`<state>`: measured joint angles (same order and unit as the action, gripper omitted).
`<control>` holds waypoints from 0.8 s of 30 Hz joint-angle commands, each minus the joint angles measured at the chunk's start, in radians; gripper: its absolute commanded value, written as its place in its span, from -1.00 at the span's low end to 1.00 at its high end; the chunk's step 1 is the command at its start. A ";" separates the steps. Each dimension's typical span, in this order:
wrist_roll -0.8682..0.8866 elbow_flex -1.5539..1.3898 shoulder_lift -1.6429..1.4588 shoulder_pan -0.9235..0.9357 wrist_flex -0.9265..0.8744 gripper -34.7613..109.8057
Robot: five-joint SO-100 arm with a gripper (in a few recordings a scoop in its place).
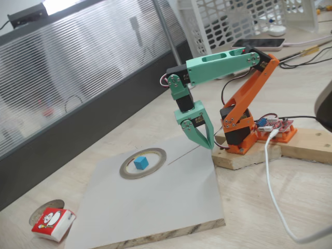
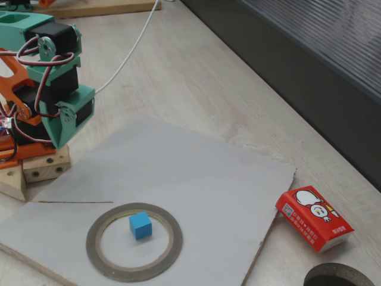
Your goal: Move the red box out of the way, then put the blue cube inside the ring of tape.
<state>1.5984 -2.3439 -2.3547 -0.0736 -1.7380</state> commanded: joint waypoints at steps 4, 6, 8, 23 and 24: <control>0.011 0.011 -0.080 -0.008 -0.012 -0.51; 0.011 0.011 -0.080 -0.008 -0.012 -0.51; 0.011 0.011 -0.080 -0.008 -0.012 -0.51; 0.011 0.011 -0.080 -0.008 -0.006 -0.51; 0.011 0.011 -0.080 -0.008 -0.005 -0.51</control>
<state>1.5984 -2.3439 -2.3547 -0.0690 -1.7334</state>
